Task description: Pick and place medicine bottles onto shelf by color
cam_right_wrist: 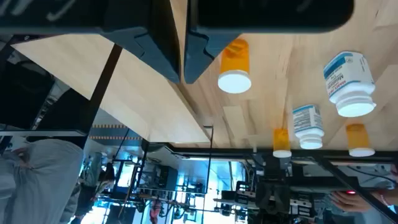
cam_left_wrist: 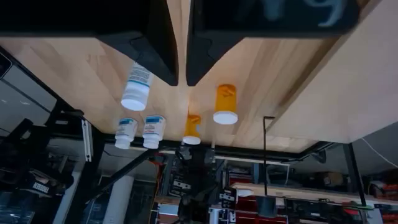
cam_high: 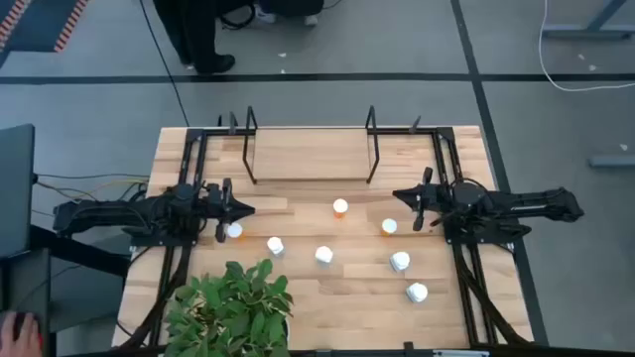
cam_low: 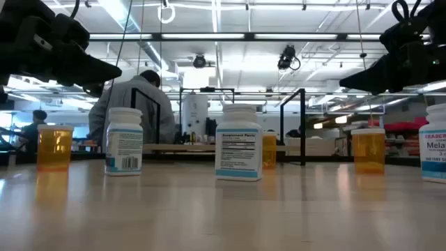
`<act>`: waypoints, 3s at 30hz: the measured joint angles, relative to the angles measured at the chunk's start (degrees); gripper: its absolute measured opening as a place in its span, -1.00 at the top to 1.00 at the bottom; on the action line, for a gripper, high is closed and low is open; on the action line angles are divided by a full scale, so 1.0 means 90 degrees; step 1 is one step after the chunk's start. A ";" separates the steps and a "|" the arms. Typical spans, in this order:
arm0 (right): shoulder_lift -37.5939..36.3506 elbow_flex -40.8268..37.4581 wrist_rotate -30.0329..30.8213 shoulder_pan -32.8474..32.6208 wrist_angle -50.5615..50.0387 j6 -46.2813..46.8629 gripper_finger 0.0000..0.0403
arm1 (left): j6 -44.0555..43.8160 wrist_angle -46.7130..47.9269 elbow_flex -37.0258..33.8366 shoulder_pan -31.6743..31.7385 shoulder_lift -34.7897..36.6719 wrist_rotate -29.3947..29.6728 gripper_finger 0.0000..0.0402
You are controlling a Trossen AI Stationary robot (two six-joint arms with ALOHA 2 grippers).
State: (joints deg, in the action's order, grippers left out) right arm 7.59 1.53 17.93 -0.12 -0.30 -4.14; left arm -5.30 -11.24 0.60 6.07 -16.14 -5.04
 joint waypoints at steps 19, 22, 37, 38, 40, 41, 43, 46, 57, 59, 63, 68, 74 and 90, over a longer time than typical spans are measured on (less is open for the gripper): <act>0.0001 0.0001 0.0000 0.0000 0.0000 0.0000 0.87 | -0.0001 0.0002 0.0000 0.0000 0.0002 0.0002 0.81; -0.0001 0.0000 0.0000 -0.0001 0.0000 0.0000 0.87 | 0.0002 0.0002 0.0000 0.0000 0.0001 0.0001 0.80; -0.0001 -0.0001 0.0000 -0.0002 0.0000 0.0000 0.87 | -0.0001 0.0002 0.0000 0.0002 0.0002 0.0002 0.83; 0.0001 0.0001 0.0000 -0.0002 0.0000 0.0000 0.87 | 0.0000 0.0002 0.0001 0.0000 0.0002 0.0002 0.83; 0.0001 0.0001 0.0000 -0.0002 0.0000 0.0000 0.87 | -0.0001 0.0000 0.0000 0.0002 0.0002 0.0000 0.81; 0.0000 0.0000 0.0000 -0.0002 0.0000 0.0000 0.87 | -0.0002 0.0000 0.0000 0.0000 0.0002 0.0002 0.81; -0.0001 0.0001 0.0000 -0.0002 0.0000 0.0000 0.87 | 0.0000 0.0000 0.0000 0.0002 0.0002 0.0002 0.80; 0.0000 -0.0001 0.0000 0.0000 0.0000 0.0000 0.87 | 0.0000 0.0001 0.0000 0.0000 0.0002 0.0002 0.80; -0.0001 0.0001 0.0000 -0.0001 0.0000 0.0000 0.87 | -0.0002 0.0000 0.0000 0.0002 0.0000 0.0002 0.85; 0.0001 -0.0001 0.0000 -0.0002 0.0000 0.0000 0.87 | -0.0002 0.0000 0.0000 0.0002 0.0002 0.0000 0.83; 0.0000 0.0000 0.0001 0.0000 0.0002 -0.0011 0.87 | -0.0135 -0.0077 0.0000 0.0000 0.0002 0.0000 0.81; 0.0000 0.0001 0.0046 -0.0001 0.0002 -0.0119 0.87 | -0.0478 -0.0115 0.0000 0.0000 0.0002 0.0005 0.83; 0.0001 0.0001 0.0047 -0.0002 0.0002 -0.0256 0.87 | -0.0175 -0.0624 0.0000 0.0002 0.0000 0.0483 0.85; 0.0025 0.0001 0.0052 0.0026 0.0874 0.0591 0.87 | 0.0194 -0.1670 0.0205 0.0668 0.0000 0.1469 -0.34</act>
State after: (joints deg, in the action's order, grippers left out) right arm 7.81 1.54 18.40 0.12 7.57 1.17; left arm -3.56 -26.27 2.45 12.08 -16.14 8.18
